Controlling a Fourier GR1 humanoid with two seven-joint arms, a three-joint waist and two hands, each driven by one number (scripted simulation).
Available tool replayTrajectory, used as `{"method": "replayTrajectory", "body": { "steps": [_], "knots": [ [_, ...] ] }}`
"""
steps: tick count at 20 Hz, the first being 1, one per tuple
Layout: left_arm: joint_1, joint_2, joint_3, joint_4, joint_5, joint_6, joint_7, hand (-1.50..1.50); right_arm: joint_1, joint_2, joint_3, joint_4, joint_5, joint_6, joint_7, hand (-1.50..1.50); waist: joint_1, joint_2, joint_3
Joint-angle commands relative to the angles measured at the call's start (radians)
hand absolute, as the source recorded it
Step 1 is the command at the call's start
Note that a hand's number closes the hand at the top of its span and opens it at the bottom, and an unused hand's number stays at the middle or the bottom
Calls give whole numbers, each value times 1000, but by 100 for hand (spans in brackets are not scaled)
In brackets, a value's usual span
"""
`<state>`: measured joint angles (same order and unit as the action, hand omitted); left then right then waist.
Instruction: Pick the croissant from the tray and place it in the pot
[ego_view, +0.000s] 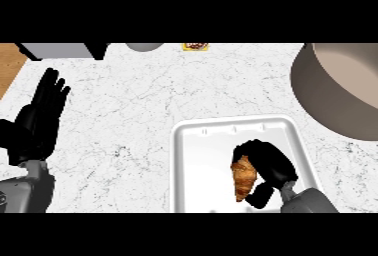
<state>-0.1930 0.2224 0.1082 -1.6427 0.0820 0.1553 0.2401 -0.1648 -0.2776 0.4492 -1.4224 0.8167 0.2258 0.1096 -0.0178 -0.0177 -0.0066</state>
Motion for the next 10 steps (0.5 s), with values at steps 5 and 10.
{"method": "replayTrajectory", "body": {
  "steps": [5,10],
  "knots": [
    [36,3,13,12,13,-25,-28,0,320,-350,23,-434,-62,32,-308,150,-19,9,6],
    [54,7,31,-36,21,-16,-13,0,408,-278,-191,-578,-238,-73,-277,150,-17,8,6]
  ]
}}
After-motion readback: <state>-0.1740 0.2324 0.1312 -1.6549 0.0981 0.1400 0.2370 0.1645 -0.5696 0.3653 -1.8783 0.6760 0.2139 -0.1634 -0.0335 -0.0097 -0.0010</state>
